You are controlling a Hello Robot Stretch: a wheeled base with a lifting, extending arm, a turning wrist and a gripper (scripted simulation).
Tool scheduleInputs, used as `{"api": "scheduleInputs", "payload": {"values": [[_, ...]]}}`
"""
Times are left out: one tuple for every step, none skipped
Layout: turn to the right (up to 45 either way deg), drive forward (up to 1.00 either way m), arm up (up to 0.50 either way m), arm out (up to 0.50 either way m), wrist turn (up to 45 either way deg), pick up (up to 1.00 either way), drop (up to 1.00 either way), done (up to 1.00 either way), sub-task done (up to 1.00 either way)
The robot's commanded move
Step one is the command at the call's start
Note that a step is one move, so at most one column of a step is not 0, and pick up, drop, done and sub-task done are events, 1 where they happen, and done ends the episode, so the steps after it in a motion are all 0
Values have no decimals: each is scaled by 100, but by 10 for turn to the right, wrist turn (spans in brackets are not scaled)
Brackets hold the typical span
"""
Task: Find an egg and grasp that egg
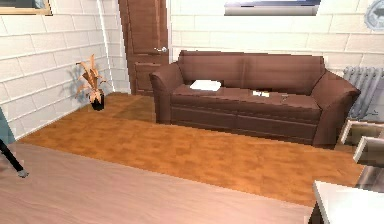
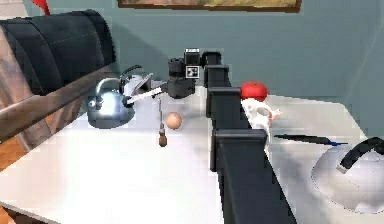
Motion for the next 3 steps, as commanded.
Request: {"api": "scheduleInputs", "payload": {"values": [[0, 0, 0, 0, 330, 0, 0, 0, 0], [0, 0, -12, 0, 0, 0, 0, 0, 0], [0, 0, 0, 0, 0, 100, 0, 0, 0]]}}
